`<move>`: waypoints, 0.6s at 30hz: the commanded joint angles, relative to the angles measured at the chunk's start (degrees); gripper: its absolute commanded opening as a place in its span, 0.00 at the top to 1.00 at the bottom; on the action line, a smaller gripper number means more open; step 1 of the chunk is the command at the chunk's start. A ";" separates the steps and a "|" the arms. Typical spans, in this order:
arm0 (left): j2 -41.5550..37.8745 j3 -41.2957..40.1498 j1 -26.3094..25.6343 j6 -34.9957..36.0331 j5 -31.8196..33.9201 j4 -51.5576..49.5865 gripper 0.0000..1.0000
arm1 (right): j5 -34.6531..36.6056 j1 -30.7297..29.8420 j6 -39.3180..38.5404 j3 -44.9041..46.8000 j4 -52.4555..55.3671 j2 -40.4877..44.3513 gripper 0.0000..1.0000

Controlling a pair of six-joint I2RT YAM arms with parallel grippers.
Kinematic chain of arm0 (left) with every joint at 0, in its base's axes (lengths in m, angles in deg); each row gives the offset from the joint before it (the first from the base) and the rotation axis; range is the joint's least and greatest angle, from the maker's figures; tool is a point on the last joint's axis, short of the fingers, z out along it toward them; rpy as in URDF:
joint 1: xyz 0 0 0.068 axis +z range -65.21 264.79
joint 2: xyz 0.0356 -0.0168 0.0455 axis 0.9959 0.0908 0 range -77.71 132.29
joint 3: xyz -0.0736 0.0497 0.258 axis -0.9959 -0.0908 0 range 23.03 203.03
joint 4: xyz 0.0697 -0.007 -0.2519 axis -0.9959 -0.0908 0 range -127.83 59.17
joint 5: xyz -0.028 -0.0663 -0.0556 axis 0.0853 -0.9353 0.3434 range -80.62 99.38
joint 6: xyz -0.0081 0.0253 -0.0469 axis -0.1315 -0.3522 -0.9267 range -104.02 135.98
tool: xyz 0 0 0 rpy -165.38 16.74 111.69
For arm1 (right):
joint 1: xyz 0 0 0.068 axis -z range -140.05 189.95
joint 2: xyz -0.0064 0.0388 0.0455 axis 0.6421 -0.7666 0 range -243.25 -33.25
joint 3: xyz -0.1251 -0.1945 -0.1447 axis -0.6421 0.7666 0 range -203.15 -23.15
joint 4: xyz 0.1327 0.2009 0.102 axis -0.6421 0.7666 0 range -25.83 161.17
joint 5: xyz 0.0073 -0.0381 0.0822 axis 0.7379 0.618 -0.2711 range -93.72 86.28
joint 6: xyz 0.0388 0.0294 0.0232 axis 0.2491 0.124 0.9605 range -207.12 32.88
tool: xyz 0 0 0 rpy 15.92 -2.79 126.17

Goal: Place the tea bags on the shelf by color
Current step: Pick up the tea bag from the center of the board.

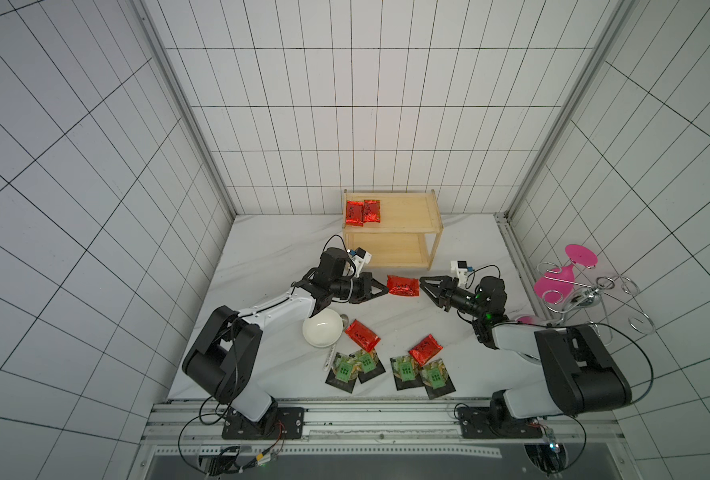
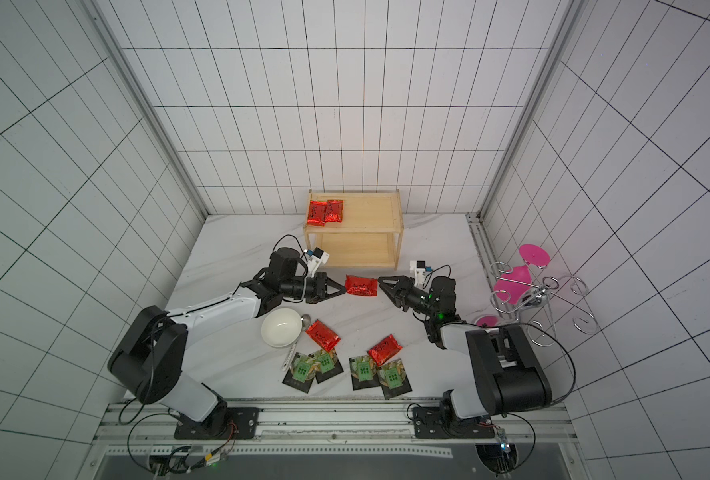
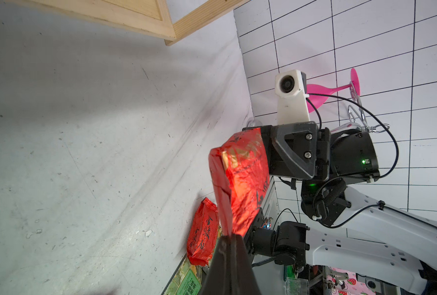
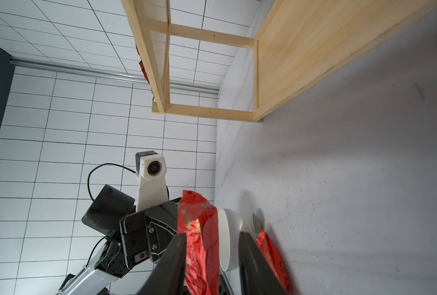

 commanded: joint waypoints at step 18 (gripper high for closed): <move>-2.21 -1.76 0.61 -2.13 -1.23 4.95 1.00 | -2.53 -1.29 1.19 2.16 -1.04 1.58 1.00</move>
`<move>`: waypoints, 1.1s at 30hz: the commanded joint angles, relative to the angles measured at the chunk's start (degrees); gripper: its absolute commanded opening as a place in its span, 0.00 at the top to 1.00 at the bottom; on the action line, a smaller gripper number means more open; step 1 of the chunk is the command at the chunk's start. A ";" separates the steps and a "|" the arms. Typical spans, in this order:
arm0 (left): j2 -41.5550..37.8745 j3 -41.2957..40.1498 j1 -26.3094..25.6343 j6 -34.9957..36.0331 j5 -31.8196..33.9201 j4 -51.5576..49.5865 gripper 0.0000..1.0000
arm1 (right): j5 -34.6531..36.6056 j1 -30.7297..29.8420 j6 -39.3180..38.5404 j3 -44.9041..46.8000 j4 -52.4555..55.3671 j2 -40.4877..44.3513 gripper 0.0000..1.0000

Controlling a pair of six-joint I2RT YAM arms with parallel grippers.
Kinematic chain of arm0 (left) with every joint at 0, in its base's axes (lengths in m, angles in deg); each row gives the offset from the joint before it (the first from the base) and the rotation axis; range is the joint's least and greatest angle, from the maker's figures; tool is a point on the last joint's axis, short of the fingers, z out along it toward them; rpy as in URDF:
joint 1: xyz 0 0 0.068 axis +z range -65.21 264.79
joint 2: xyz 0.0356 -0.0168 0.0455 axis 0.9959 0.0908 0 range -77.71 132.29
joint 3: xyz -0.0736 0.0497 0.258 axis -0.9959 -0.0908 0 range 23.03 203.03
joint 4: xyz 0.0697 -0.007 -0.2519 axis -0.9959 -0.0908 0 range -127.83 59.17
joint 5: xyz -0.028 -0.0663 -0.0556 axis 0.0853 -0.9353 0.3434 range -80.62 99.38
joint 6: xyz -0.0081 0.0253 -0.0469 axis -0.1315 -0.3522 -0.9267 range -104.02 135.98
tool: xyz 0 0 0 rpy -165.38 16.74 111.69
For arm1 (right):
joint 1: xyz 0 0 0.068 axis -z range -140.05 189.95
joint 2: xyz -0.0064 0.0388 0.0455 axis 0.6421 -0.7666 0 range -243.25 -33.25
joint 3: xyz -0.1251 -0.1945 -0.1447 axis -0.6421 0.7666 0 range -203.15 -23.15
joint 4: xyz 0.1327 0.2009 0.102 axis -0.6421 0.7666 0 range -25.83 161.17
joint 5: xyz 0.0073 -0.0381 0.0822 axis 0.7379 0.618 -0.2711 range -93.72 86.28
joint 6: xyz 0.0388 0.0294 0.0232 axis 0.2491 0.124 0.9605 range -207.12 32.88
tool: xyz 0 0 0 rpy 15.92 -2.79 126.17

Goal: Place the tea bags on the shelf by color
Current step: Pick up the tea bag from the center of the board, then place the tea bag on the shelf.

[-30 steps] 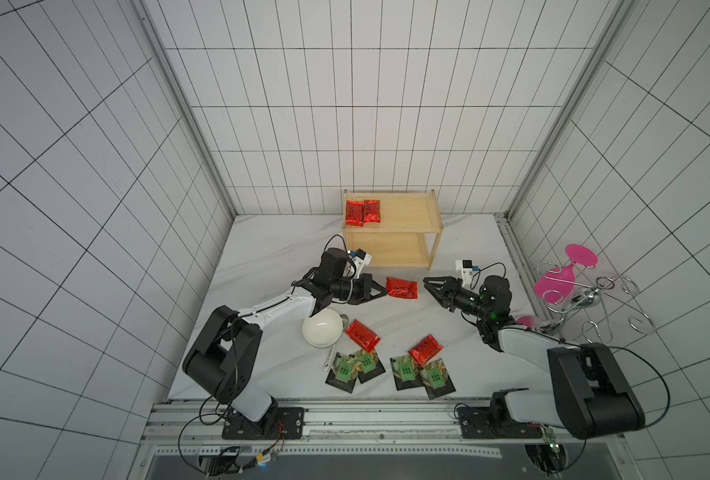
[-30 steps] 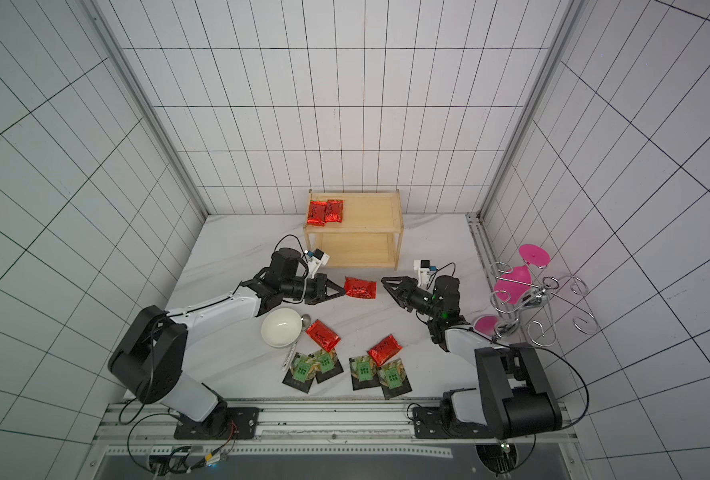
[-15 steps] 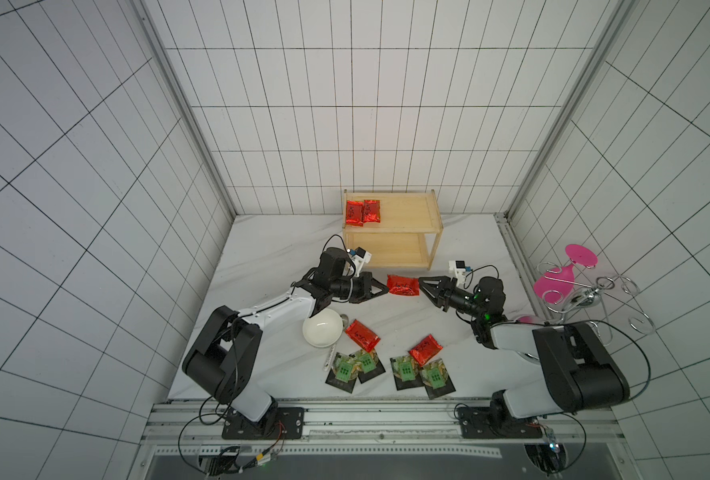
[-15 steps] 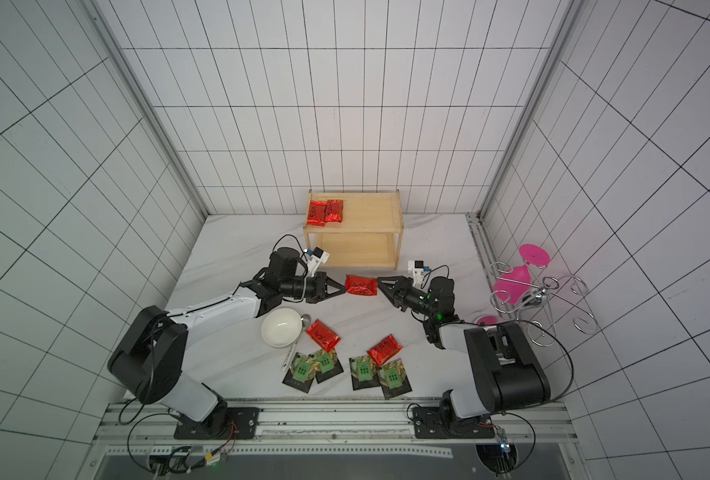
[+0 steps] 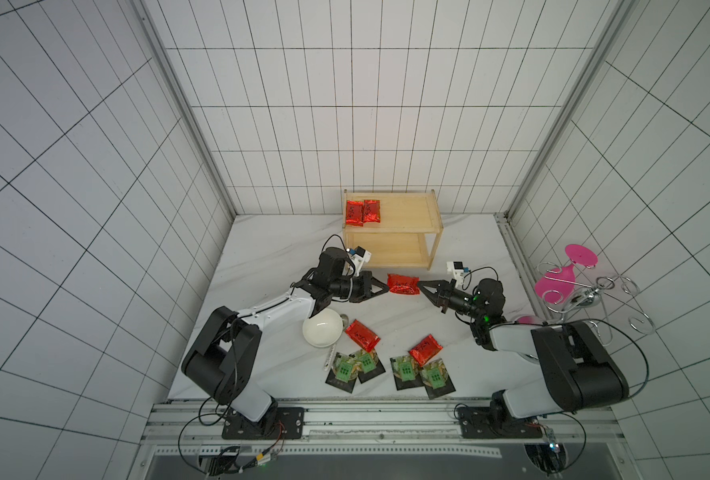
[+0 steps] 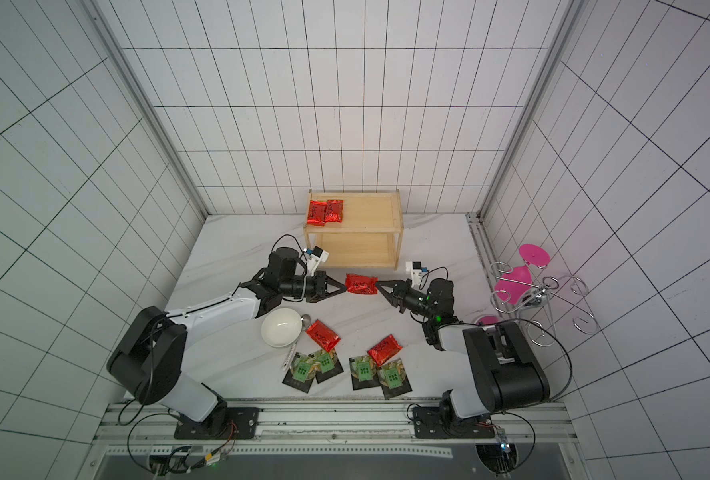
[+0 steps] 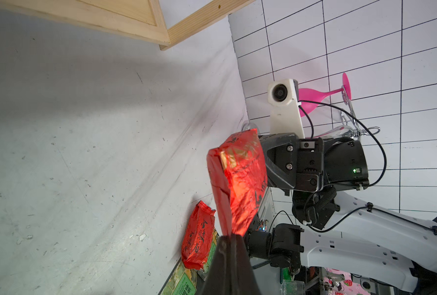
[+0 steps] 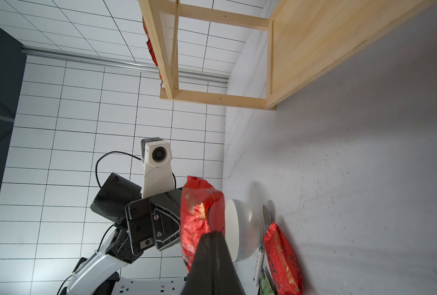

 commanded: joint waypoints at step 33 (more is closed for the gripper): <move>-20.62 4.91 15.84 13.63 18.46 -28.66 0.02 | 61.61 -12.35 -11.50 -44.72 52.44 3.89 1.00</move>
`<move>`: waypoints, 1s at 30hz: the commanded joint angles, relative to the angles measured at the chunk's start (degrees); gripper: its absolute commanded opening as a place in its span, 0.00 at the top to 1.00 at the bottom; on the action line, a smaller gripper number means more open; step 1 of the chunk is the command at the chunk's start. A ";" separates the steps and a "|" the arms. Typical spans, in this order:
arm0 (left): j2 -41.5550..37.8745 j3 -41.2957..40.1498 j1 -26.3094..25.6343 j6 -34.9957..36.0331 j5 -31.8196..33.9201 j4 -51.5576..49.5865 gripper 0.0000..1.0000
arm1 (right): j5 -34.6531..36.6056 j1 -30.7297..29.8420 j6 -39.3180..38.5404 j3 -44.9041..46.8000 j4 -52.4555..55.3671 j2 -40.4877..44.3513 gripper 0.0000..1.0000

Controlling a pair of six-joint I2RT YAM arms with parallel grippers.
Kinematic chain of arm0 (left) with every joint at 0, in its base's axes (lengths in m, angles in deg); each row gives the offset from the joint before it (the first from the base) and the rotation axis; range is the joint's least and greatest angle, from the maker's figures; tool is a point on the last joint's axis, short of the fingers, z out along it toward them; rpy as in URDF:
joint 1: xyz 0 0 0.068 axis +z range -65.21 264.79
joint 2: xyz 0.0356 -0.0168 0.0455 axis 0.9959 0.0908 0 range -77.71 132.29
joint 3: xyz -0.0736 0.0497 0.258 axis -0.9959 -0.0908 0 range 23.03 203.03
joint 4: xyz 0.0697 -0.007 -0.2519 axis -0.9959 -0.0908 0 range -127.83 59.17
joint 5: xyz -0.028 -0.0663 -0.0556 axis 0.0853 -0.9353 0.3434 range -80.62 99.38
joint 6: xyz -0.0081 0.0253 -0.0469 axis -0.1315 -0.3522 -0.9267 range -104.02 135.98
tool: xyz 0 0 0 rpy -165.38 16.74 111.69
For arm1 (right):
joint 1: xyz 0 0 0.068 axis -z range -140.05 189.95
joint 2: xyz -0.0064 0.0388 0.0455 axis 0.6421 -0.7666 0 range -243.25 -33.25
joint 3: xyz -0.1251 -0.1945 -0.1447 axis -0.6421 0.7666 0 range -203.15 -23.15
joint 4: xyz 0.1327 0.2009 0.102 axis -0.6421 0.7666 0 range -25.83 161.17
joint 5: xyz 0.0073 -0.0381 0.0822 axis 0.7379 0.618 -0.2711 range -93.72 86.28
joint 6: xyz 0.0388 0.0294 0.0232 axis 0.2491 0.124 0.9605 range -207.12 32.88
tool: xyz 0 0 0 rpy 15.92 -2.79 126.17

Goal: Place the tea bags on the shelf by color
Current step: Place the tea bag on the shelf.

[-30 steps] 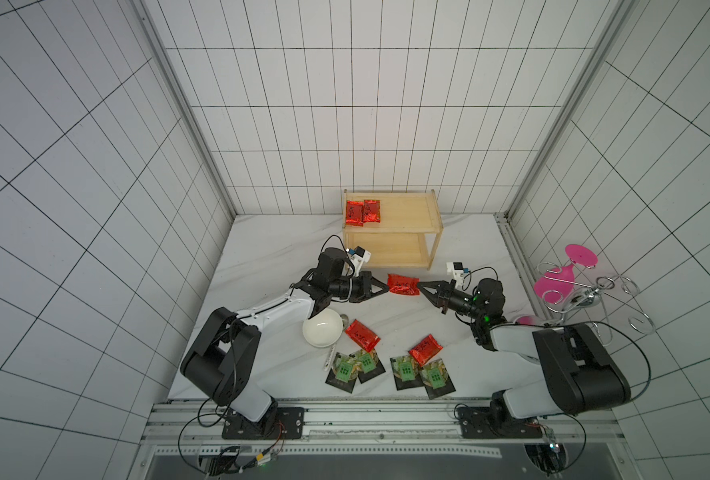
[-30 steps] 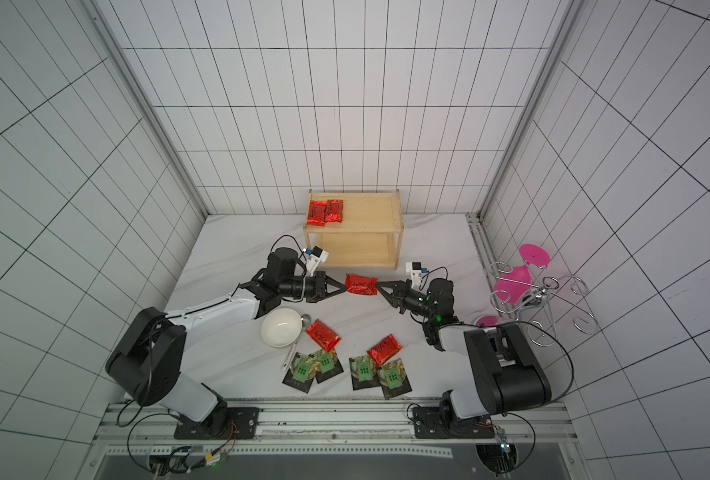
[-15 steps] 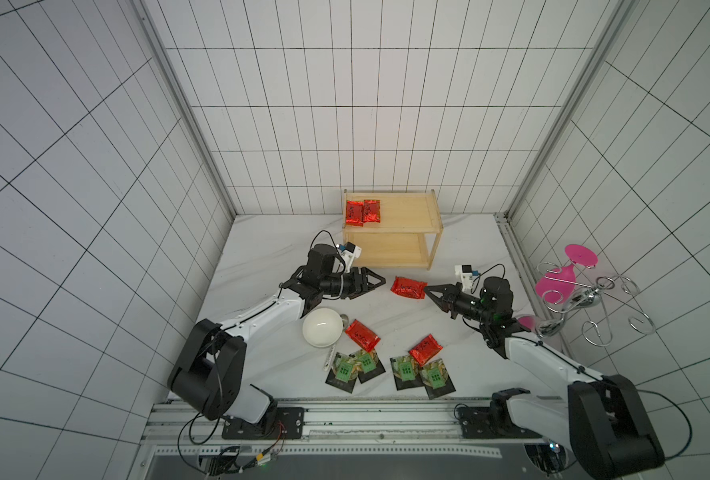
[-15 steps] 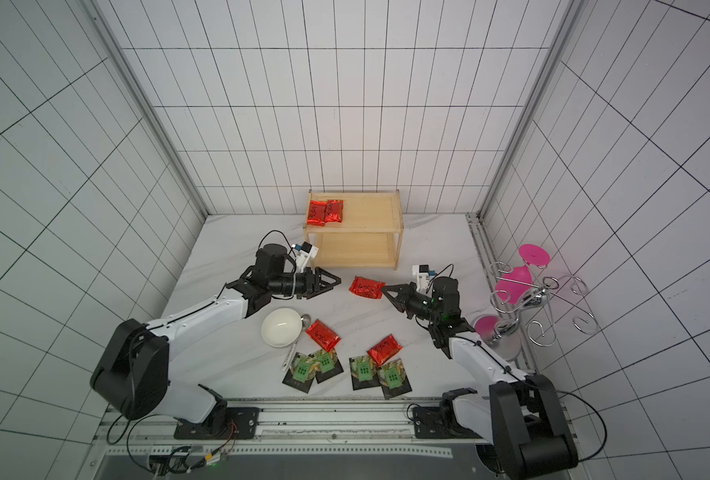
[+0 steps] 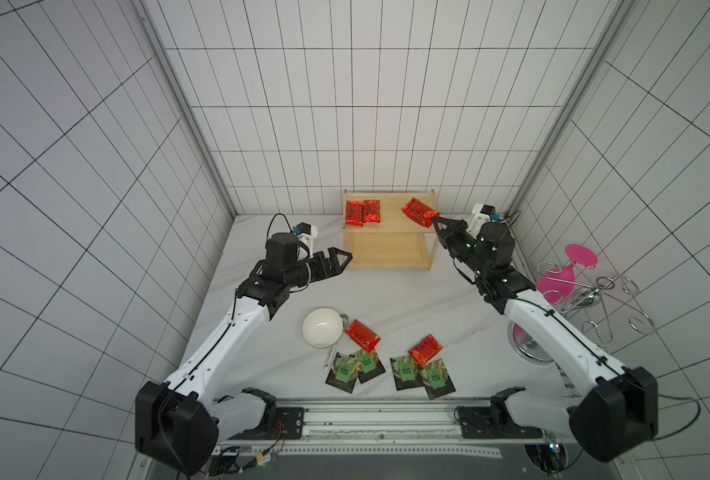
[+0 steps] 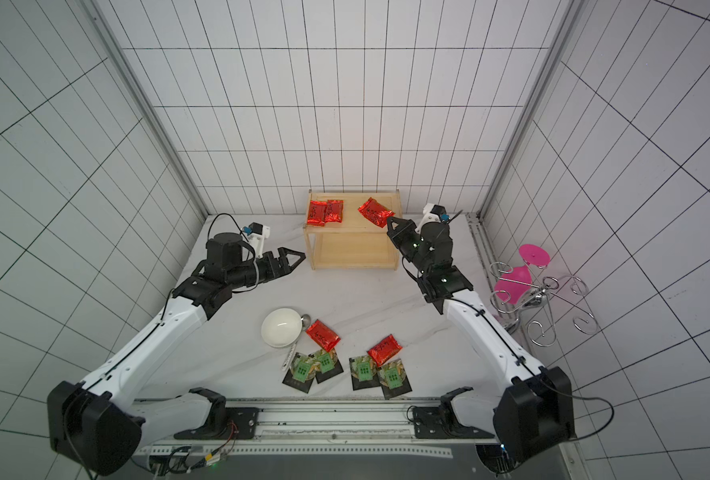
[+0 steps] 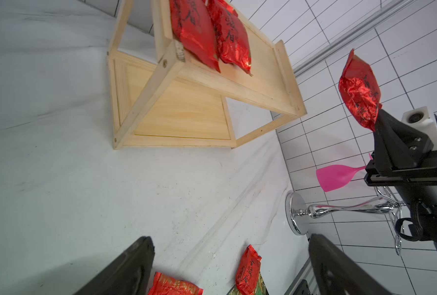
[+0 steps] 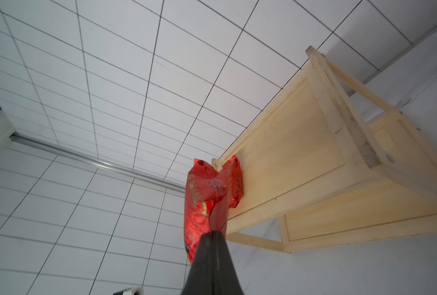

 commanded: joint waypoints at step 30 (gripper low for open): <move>-5.93 -5.96 5.26 0.20 5.56 0.30 0.02 | 30.56 -12.22 12.52 -27.92 13.78 -30.07 0.85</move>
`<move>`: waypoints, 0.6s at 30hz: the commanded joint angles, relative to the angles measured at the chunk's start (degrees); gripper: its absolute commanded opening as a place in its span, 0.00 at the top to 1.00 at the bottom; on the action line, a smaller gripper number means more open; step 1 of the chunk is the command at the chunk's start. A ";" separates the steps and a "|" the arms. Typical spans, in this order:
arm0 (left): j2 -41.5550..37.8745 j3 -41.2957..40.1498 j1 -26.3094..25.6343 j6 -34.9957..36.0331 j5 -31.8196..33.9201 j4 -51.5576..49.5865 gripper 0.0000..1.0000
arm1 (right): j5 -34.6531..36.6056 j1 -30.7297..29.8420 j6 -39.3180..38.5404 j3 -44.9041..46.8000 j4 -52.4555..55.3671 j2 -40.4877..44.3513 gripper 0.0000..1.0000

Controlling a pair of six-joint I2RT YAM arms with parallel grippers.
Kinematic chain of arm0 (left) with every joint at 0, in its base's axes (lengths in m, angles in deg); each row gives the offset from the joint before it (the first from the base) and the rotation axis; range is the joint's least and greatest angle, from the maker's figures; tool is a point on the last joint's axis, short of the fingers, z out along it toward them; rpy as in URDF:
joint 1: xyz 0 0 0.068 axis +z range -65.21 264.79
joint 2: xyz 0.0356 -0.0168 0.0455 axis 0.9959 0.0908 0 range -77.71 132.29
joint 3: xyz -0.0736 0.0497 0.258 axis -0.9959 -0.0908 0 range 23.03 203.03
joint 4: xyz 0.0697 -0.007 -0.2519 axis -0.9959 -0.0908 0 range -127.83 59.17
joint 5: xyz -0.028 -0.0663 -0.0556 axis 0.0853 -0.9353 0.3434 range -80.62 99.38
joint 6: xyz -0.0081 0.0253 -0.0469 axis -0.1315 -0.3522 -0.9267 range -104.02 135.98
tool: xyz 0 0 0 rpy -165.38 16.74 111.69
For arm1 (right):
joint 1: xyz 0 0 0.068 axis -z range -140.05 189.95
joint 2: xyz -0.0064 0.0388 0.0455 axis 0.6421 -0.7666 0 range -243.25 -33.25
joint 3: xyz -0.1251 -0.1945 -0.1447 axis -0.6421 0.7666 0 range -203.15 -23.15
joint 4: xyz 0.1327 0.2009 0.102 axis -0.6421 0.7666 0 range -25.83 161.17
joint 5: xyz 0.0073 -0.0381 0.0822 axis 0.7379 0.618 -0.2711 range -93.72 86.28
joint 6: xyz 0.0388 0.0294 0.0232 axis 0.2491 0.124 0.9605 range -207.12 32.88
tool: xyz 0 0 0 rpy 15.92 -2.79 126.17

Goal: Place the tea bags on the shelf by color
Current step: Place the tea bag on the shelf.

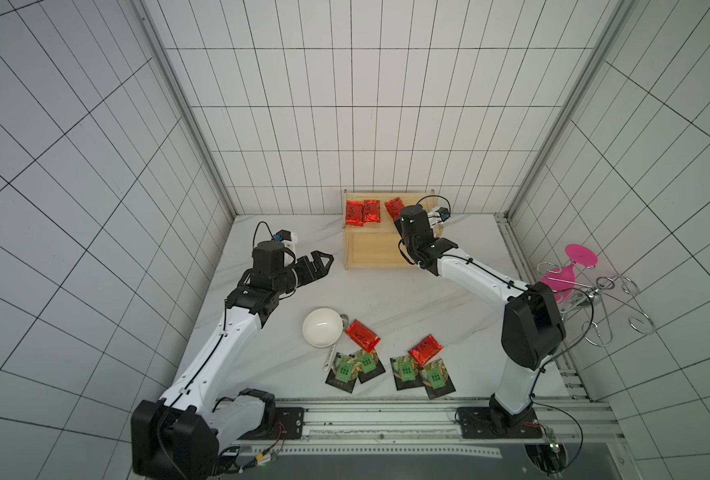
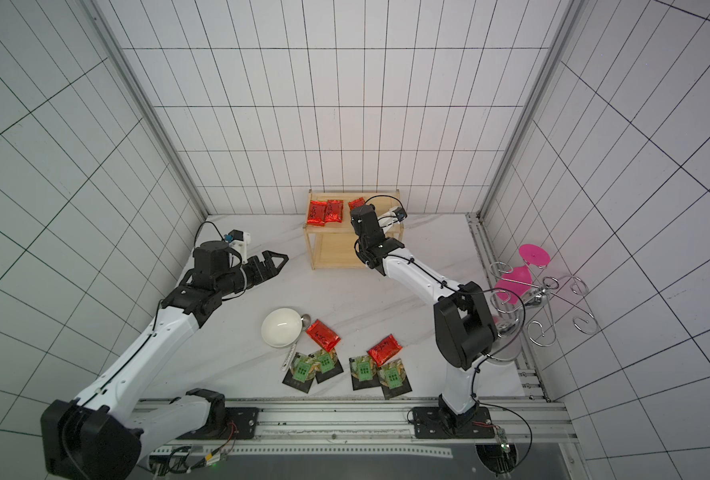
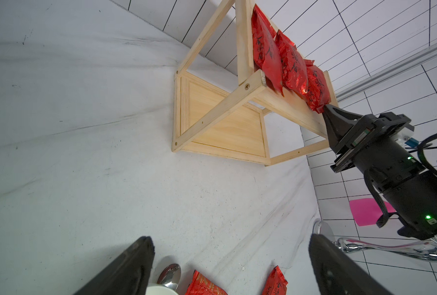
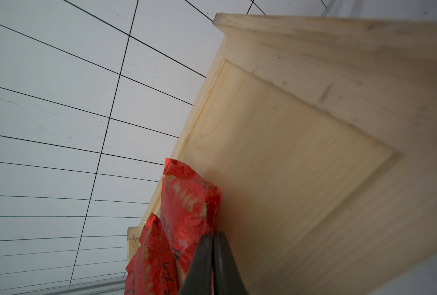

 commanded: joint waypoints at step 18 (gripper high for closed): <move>-1.31 -1.67 0.26 -0.13 -1.73 2.07 0.02 | -5.59 -1.12 0.52 -6.98 -1.08 -4.78 0.98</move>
